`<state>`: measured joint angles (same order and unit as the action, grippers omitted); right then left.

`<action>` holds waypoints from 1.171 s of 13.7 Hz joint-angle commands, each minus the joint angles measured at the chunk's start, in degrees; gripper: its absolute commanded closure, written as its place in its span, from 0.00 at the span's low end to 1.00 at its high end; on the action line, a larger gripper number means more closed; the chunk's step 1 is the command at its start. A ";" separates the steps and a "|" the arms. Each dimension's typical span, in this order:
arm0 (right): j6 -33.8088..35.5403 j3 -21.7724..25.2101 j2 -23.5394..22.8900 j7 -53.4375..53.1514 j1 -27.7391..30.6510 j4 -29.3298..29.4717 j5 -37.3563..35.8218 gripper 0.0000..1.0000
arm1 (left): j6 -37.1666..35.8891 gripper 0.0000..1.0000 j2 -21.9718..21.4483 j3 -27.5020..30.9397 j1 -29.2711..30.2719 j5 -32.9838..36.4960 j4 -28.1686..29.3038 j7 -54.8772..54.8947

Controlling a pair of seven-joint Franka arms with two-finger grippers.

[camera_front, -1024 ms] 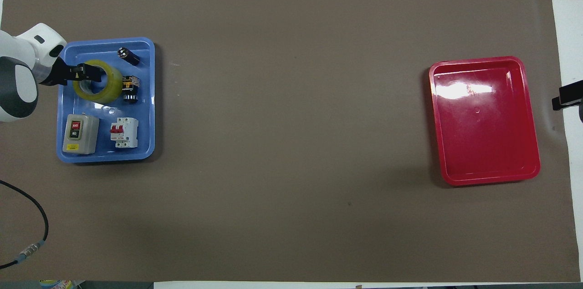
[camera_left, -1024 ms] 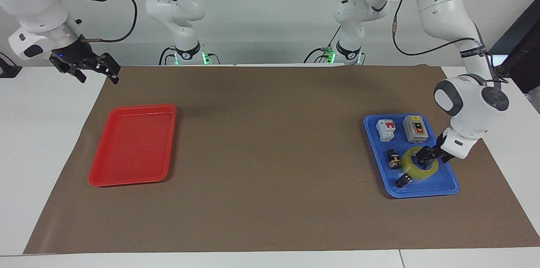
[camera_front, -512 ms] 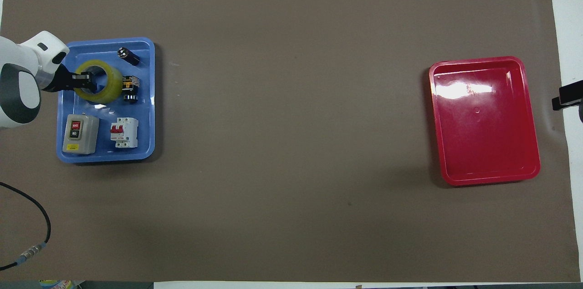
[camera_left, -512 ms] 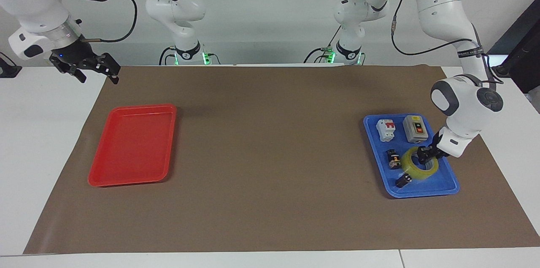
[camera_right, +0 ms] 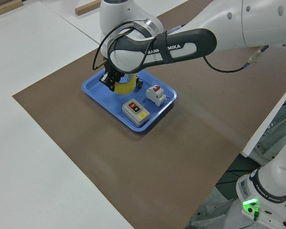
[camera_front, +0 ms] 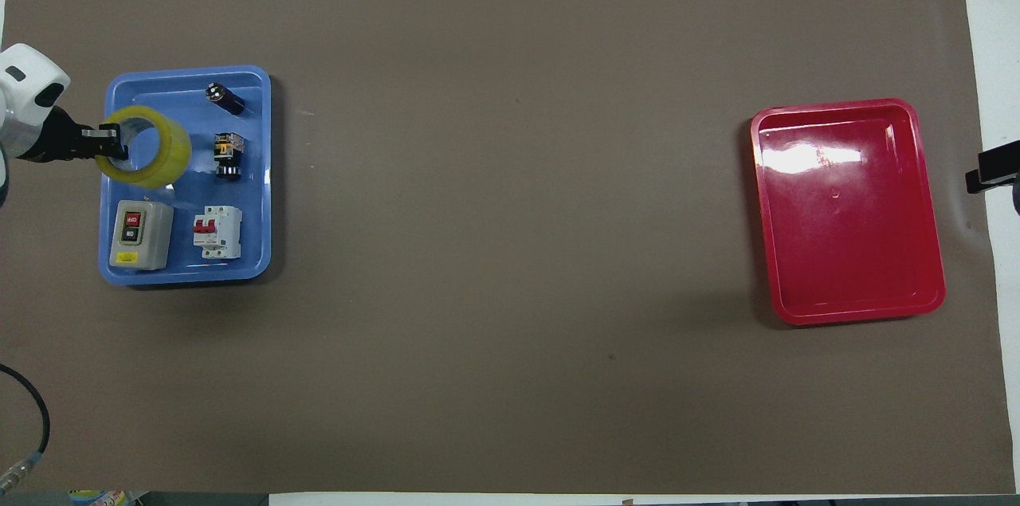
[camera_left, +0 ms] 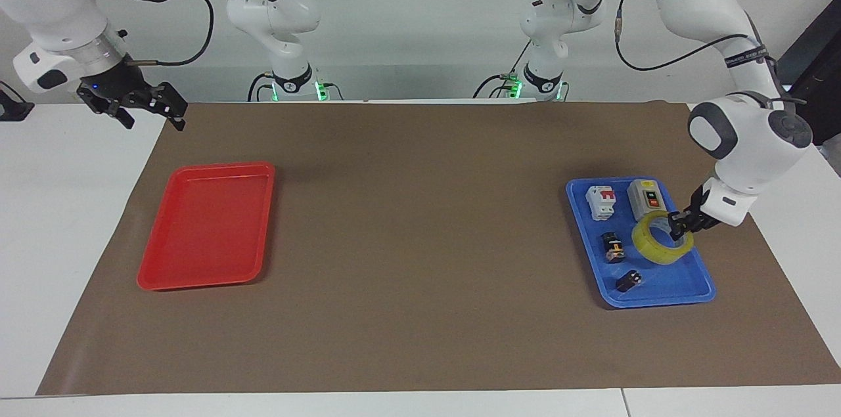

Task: Place and move tape with both arms
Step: 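Grasp the yellow tape with the left gripper and lift it, then carry the tape toward the table center and set it down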

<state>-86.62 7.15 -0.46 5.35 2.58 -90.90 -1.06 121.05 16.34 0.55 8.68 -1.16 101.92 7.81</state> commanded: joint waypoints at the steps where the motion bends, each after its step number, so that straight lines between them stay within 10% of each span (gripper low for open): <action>1: -0.22 -0.12 0.99 1.24 0.32 -1.13 0.97 0.00 | -3.27 1.00 -3.68 -0.20 -3.03 -0.78 2.05 -2.16; 9: -0.22 -0.12 0.99 1.24 0.32 -1.13 0.97 0.00 | 5.94 1.00 -2.72 -0.20 -29.13 4.76 7.42 -37.13; 16: -0.22 -0.12 0.99 1.33 0.32 -1.13 0.97 0.00 | 6.57 1.00 6.59 -0.20 -45.58 7.83 -0.57 -57.80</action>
<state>-86.62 7.15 -0.46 5.35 2.58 -90.90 -1.06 127.55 20.31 -0.72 -34.70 4.62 105.34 -46.72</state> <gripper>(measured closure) 0.000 0.784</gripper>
